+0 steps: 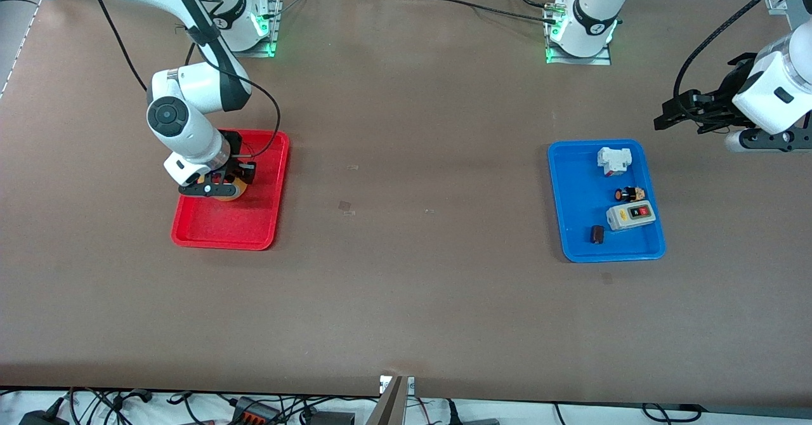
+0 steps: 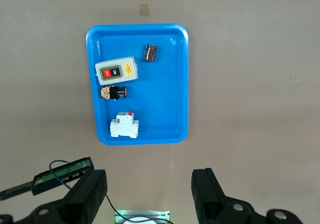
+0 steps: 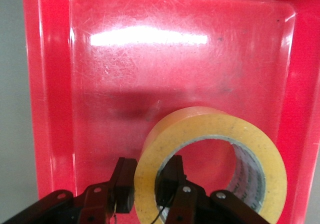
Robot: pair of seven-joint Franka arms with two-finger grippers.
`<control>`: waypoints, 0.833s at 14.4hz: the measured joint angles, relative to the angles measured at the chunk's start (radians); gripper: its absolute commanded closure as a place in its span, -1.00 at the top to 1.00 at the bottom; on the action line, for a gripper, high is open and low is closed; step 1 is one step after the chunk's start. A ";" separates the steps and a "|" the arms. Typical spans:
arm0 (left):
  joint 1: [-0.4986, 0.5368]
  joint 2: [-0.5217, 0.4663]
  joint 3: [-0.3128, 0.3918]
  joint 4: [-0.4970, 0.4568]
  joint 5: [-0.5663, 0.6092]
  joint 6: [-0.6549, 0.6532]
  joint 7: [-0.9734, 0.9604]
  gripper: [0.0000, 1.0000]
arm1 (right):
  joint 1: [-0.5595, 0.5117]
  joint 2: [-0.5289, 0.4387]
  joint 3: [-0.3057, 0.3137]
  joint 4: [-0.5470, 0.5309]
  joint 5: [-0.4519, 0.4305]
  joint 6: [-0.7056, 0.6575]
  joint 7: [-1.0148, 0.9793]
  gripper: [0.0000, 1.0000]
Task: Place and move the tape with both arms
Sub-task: 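Lower the tape into the red tray and open the right gripper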
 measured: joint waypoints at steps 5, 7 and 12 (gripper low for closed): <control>0.000 0.000 -0.001 0.000 0.000 0.008 0.000 1.00 | -0.001 0.015 0.000 0.002 0.000 0.018 0.000 0.83; 0.000 0.000 -0.001 0.000 0.000 0.008 0.000 1.00 | -0.003 0.009 0.000 0.018 0.000 0.019 0.000 0.93; 0.000 0.000 -0.001 0.000 0.000 0.008 0.000 1.00 | -0.026 -0.044 0.000 0.145 0.000 -0.153 -0.006 0.97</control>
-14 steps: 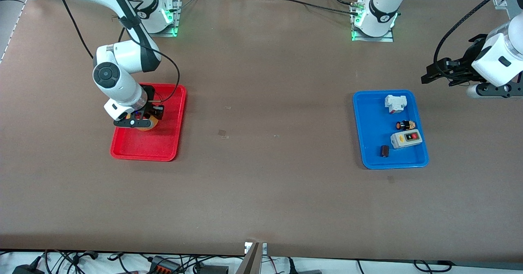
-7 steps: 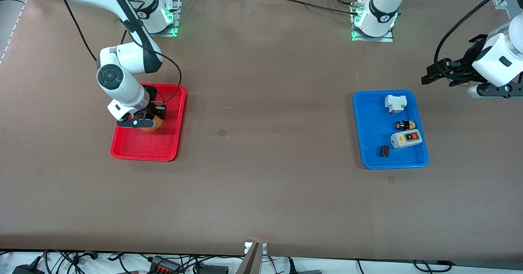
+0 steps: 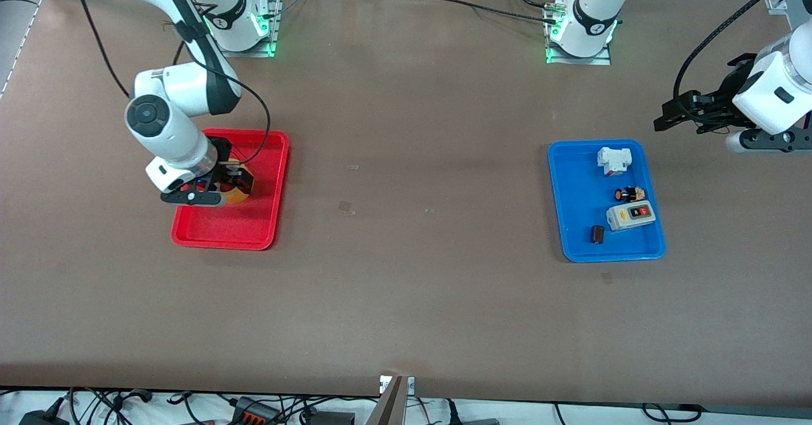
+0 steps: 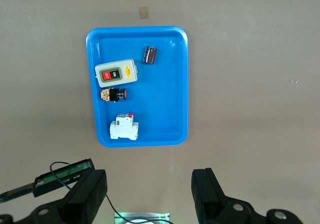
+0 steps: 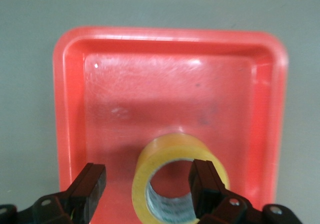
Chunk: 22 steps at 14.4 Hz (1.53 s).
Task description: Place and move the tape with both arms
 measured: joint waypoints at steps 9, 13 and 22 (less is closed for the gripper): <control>0.000 0.000 -0.002 -0.001 0.000 0.000 0.000 1.00 | -0.116 -0.211 -0.004 0.281 0.000 -0.496 -0.101 0.97; 0.000 0.000 -0.002 -0.001 0.000 0.000 0.000 1.00 | -0.142 -0.309 -0.012 0.282 0.001 -0.594 -0.102 0.97; 0.000 0.000 -0.004 -0.001 0.000 0.000 0.000 1.00 | -0.141 -0.268 -0.009 0.521 0.075 -0.778 -0.120 0.97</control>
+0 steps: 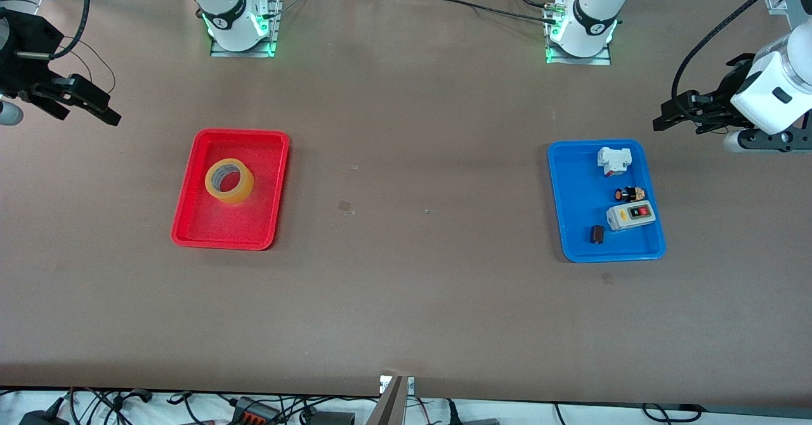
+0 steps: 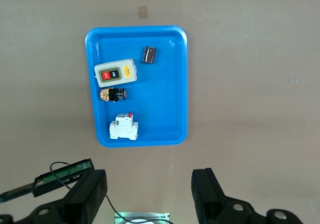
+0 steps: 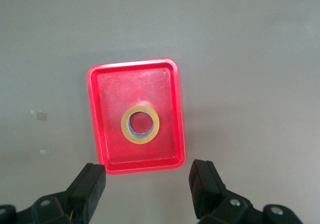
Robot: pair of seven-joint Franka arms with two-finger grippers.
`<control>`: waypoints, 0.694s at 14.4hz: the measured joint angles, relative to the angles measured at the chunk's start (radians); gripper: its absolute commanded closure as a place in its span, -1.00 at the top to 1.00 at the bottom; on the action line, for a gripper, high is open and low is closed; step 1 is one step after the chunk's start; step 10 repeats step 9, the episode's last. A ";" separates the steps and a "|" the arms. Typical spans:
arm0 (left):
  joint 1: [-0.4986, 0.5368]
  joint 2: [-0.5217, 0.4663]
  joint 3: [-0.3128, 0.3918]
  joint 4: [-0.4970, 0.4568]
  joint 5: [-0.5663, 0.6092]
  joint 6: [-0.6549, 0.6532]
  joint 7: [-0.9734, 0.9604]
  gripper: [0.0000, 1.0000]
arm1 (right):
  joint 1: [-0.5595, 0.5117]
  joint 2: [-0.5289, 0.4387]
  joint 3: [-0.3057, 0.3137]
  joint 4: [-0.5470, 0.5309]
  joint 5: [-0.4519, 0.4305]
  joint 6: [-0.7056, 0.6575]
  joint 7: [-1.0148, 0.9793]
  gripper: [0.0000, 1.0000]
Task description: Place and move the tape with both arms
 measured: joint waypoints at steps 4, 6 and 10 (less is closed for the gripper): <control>0.000 0.000 -0.001 0.000 0.000 0.000 0.000 1.00 | 0.000 0.020 0.000 0.003 0.000 -0.009 -0.062 0.97; 0.000 0.000 -0.003 0.000 0.000 0.000 0.000 1.00 | 0.000 0.022 0.000 0.002 -0.006 -0.014 -0.065 0.97; -0.001 0.000 -0.004 0.000 0.000 0.000 0.000 1.00 | 0.000 0.022 0.000 0.000 -0.010 -0.018 -0.068 0.97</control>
